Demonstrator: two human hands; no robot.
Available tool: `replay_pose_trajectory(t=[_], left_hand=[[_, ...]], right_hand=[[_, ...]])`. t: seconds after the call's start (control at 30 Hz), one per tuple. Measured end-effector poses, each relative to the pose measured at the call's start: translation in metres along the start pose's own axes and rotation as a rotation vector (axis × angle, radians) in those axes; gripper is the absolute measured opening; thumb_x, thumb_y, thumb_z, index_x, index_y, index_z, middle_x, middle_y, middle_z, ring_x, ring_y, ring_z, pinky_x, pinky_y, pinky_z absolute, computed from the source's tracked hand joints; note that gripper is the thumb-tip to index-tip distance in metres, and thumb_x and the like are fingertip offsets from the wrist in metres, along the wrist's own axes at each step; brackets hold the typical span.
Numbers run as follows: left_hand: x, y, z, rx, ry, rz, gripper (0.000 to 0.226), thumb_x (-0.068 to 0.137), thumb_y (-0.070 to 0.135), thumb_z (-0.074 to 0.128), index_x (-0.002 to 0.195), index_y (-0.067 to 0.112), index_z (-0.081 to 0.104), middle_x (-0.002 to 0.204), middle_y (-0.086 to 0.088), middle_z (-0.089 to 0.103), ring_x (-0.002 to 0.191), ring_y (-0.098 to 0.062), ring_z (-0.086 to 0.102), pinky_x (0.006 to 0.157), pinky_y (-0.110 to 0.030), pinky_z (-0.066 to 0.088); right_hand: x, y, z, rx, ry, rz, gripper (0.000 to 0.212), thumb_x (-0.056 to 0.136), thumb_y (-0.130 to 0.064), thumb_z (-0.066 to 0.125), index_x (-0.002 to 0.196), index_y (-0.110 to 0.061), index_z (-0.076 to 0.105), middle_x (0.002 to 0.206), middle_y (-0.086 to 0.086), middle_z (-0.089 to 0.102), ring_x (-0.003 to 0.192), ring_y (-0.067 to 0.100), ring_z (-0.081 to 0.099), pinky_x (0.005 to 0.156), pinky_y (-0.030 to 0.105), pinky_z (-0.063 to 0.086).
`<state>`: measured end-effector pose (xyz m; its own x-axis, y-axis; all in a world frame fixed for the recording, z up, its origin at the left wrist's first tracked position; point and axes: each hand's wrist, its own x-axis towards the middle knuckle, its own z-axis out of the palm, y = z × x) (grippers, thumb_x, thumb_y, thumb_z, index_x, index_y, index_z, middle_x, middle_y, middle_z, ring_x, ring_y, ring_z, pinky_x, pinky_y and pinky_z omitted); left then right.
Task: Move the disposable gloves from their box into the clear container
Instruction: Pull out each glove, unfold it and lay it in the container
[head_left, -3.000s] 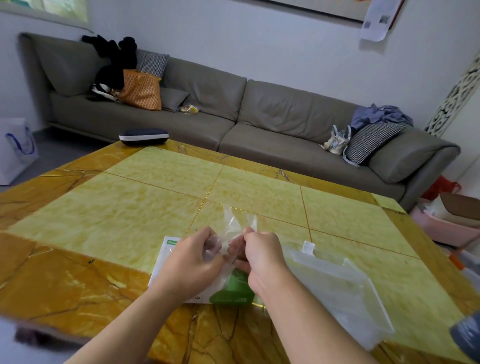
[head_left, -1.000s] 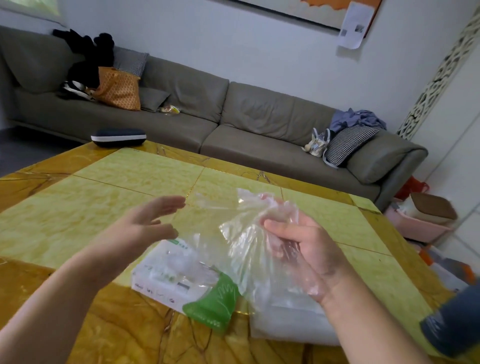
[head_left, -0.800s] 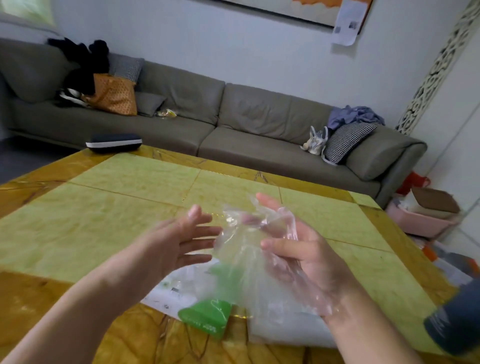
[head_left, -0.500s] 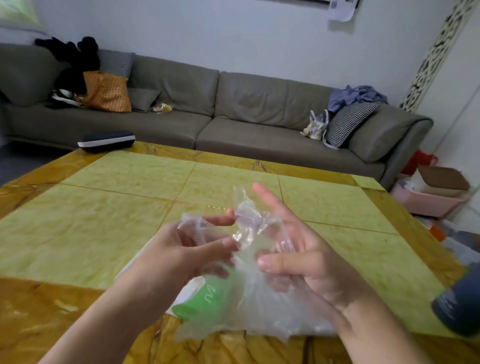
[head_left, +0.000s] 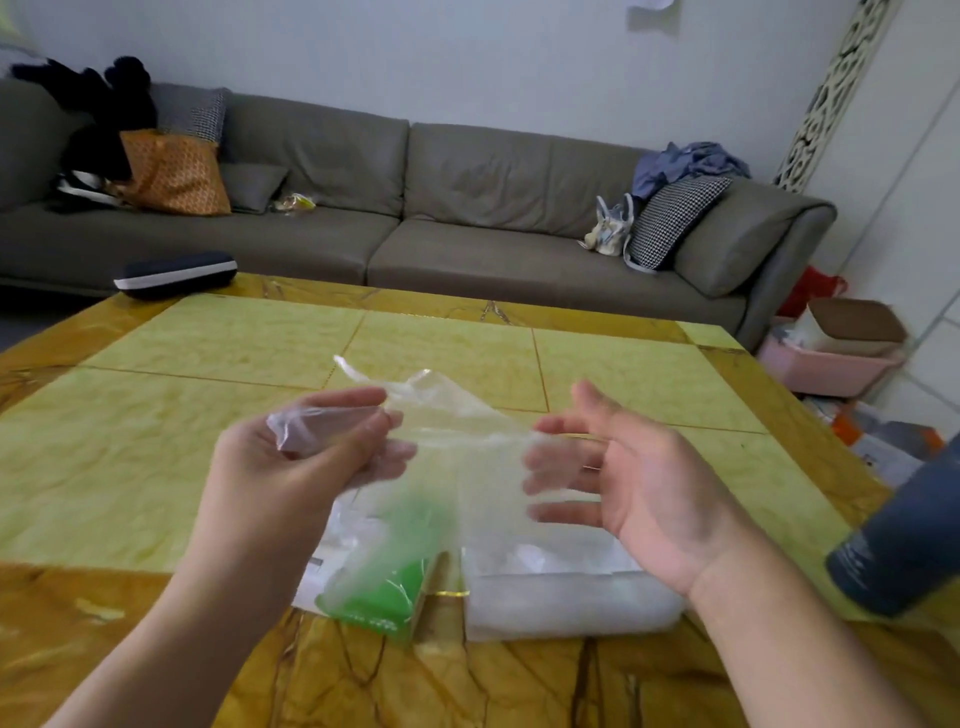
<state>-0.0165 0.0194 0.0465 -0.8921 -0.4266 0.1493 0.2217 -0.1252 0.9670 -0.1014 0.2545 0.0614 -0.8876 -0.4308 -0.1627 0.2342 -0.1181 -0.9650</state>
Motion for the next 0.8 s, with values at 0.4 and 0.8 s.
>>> replay_pose_trajectory(t=[0.4, 0.8], left_hand=[[-0.001, -0.003, 0.009, 0.046, 0.022, -0.055, 0.022, 0.087, 0.0, 0.073, 0.108, 0.006, 0.074, 0.096, -0.011, 0.08, 0.082, -0.03, 0.079, 0.07, -0.025, 0.063], [0.001, -0.014, 0.1, 1.081, -0.548, 0.264, 0.027, 0.1, 0.019, 0.051, 0.11, 0.034, 0.071, 0.104, 0.018, 0.07, 0.092, -0.002, 0.065, 0.081, -0.023, 0.056]], right_hand=[[0.011, 0.006, -0.025, -0.232, 0.419, -0.103, 0.012, 0.091, -0.003, 0.078, 0.098, -0.006, 0.069, 0.077, 0.007, 0.074, 0.049, 0.011, 0.054, 0.043, 0.025, 0.045], [0.018, 0.008, -0.05, -1.071, 0.367, -0.044, 0.01, 0.084, -0.012, 0.072, 0.08, -0.021, 0.07, 0.07, -0.002, 0.07, 0.053, 0.011, 0.061, 0.044, 0.021, 0.041]])
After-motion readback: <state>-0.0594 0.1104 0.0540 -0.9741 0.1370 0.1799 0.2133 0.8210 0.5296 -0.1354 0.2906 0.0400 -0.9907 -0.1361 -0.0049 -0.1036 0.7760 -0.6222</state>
